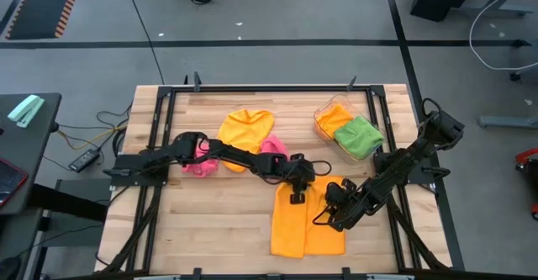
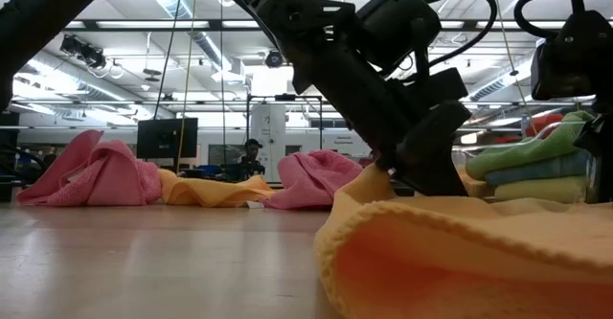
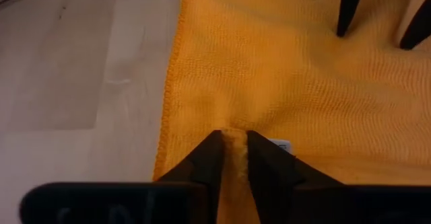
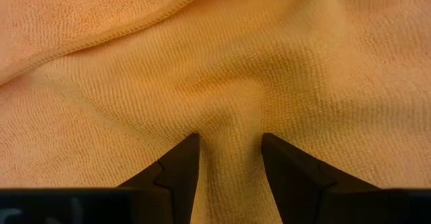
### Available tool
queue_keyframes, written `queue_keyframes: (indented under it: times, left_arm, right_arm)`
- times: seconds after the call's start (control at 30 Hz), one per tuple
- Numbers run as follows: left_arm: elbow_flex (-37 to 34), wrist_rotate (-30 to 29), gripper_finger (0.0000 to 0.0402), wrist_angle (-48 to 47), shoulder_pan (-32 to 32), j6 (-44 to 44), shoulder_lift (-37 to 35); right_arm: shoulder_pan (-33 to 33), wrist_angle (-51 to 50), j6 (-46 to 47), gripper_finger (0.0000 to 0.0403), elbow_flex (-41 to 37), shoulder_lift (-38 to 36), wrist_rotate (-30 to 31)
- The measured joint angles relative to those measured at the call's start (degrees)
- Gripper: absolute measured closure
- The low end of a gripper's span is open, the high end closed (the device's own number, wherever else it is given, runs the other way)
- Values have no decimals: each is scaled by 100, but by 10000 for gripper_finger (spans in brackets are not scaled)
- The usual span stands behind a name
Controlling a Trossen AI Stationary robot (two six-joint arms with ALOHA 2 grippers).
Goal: Fold microfiber towels
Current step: Fold the bottom orange towel
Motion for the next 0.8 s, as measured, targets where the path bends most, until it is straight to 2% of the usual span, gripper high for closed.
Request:
queue_keyframes:
  times: [0.2,0.5,0.8]
  left_arm:
    - [260,-13,356,-254,2,-70,0]
    - [598,-4,369,-902,47,-135,-7]
    - [610,-7,348,-1464,46,-149,-87]
  right_arm:
    - [0,-26,-135,233,0,0,-3]
    - [1,-103,-138,233,2,-1,2]
    - [2,-108,-162,233,2,-2,-7]
